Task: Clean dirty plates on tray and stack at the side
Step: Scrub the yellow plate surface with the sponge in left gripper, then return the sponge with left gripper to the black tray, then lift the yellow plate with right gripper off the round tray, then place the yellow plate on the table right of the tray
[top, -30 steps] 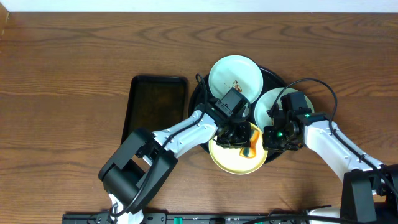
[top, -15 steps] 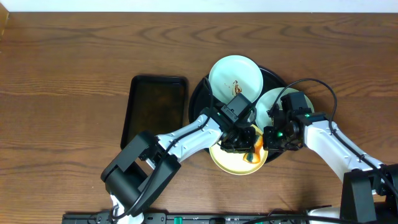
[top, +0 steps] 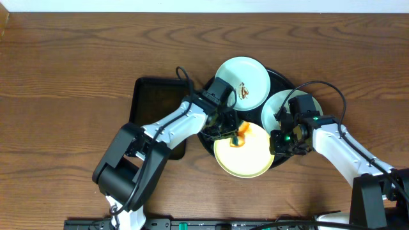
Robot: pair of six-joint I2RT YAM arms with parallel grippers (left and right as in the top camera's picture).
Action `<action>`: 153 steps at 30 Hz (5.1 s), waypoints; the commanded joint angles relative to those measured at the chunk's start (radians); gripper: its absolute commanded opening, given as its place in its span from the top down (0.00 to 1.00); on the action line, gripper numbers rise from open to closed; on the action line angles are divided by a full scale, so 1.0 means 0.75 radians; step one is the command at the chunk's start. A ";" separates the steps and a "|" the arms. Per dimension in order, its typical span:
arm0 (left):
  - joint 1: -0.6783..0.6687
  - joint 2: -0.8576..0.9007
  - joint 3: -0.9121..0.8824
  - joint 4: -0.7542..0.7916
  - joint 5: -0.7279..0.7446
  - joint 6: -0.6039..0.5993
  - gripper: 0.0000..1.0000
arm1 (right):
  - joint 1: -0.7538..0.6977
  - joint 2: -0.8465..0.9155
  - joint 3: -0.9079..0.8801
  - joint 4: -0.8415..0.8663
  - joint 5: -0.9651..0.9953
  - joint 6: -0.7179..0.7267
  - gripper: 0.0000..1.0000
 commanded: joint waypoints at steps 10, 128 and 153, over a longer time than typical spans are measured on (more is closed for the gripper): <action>0.066 -0.174 0.024 -0.104 -0.104 0.232 0.92 | 0.015 0.009 0.014 -0.014 0.011 0.003 0.99; 0.642 -0.515 0.024 -0.522 -0.467 0.413 0.92 | -0.459 -0.385 0.252 0.091 1.023 0.426 0.99; 0.642 -0.515 0.024 -0.530 -0.467 0.413 0.92 | -0.897 -0.018 0.250 0.123 0.799 0.535 0.99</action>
